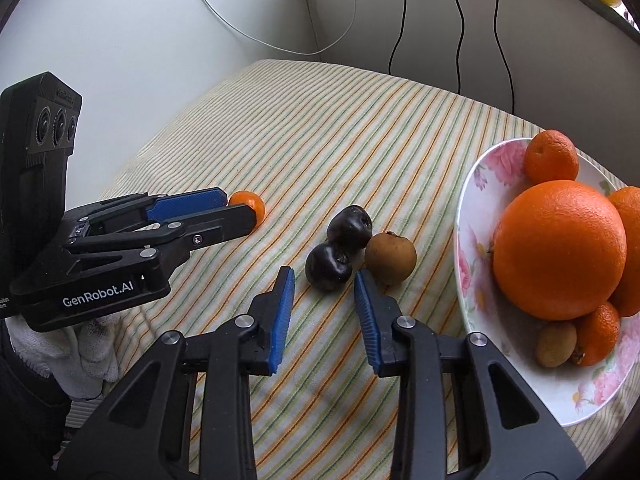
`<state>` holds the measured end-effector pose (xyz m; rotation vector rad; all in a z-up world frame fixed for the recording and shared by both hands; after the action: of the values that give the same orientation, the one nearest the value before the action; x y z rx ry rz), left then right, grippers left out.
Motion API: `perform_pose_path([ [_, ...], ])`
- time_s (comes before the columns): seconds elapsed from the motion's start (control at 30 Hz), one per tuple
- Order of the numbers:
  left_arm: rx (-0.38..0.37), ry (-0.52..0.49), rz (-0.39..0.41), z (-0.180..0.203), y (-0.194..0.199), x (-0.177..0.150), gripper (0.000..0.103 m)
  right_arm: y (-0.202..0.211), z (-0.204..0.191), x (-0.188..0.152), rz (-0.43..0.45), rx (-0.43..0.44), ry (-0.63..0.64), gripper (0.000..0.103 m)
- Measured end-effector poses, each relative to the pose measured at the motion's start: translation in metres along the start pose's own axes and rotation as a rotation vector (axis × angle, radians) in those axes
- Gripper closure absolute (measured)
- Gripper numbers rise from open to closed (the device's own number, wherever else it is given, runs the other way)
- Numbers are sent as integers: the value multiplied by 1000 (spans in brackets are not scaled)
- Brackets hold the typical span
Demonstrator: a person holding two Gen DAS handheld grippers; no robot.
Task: Organize fruits
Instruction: 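Grasp the small kumquat with the left gripper while the right gripper grasps a dark plum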
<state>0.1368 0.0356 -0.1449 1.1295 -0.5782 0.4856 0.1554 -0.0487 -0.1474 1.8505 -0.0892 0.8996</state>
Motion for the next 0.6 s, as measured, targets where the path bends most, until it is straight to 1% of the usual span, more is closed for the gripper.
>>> perform_pose_path([
  [0.13,7,-5,-17,-1,-4,-1,64,-3,-2,2,-1,-16,1,71],
  [0.2,8,-6,-19,-1,-5,-1,66,-6,-4,4,-1,-30,6,77],
  [0.4,14,-6,-19,-1,-6,-2,76,-9,-1,6,3,-29,5,78],
  [0.6,23,-11,-15,1,-5,-1,76,-2,-2,3,13,-9,5,78],
])
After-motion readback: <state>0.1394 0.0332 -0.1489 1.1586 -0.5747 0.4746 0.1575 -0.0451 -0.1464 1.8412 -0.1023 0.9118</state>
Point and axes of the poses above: each gripper's, at about its wrist camera, not at the fingertips, and y roughly against the way its jaws point, z to its right, x to its top, the point moved 6 cm from there along -y, roughly the way its jaws point, and after that the axes turned 2 degrees about z, right-handed, at the moved point
